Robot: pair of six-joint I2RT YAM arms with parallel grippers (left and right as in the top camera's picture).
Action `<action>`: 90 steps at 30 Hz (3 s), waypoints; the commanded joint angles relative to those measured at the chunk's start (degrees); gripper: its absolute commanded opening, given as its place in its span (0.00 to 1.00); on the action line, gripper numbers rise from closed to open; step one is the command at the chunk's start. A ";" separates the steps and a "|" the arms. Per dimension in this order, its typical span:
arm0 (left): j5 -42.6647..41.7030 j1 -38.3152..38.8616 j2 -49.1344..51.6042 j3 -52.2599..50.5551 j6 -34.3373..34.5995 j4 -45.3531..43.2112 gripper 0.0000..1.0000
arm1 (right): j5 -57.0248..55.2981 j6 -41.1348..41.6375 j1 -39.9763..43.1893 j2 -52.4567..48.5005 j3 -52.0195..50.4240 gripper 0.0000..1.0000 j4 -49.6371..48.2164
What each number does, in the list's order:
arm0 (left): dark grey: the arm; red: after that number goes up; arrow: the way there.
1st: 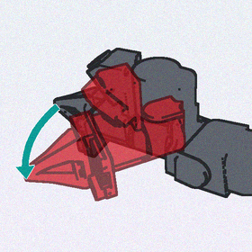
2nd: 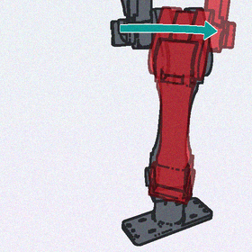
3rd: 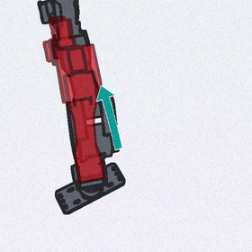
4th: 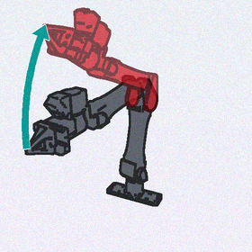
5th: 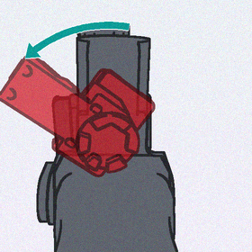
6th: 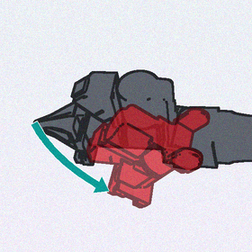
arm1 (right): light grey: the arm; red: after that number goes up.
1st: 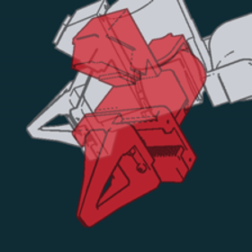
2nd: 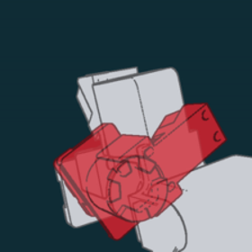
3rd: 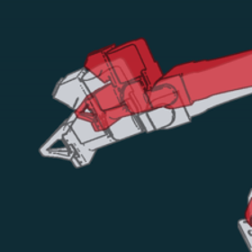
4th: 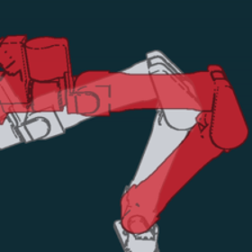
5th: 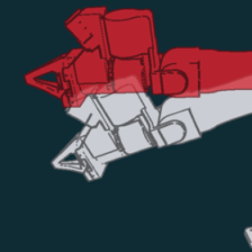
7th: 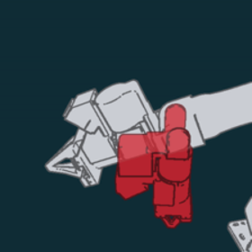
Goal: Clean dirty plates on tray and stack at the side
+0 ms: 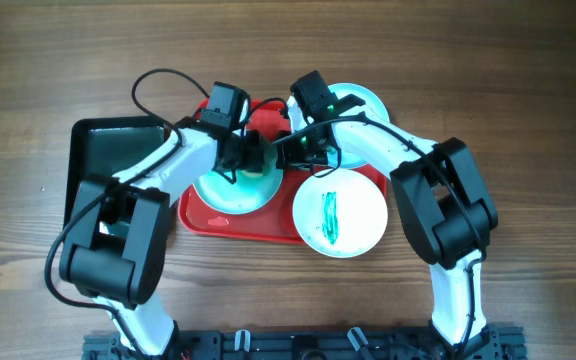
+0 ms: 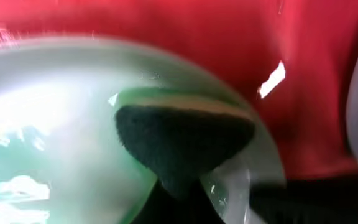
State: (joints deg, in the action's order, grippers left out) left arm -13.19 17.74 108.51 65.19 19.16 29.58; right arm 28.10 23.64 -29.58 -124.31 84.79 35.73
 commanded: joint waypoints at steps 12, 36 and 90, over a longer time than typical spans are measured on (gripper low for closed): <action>16.94 -20.39 -19.39 5.01 -2.21 23.80 0.04 | -0.61 -1.16 -0.46 -0.96 -0.17 0.04 -0.22; 18.84 -24.46 -13.09 3.34 5.79 23.15 0.04 | -96.61 -2.69 -26.80 16.22 3.13 0.04 7.30; 18.71 -24.46 -13.92 6.73 5.29 23.50 0.04 | -16.70 -21.86 -8.96 -1.68 2.86 0.04 -9.60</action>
State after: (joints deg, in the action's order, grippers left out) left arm 4.71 -6.44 95.09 68.95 24.14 52.29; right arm 12.53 -3.31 -38.52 -125.54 87.15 25.08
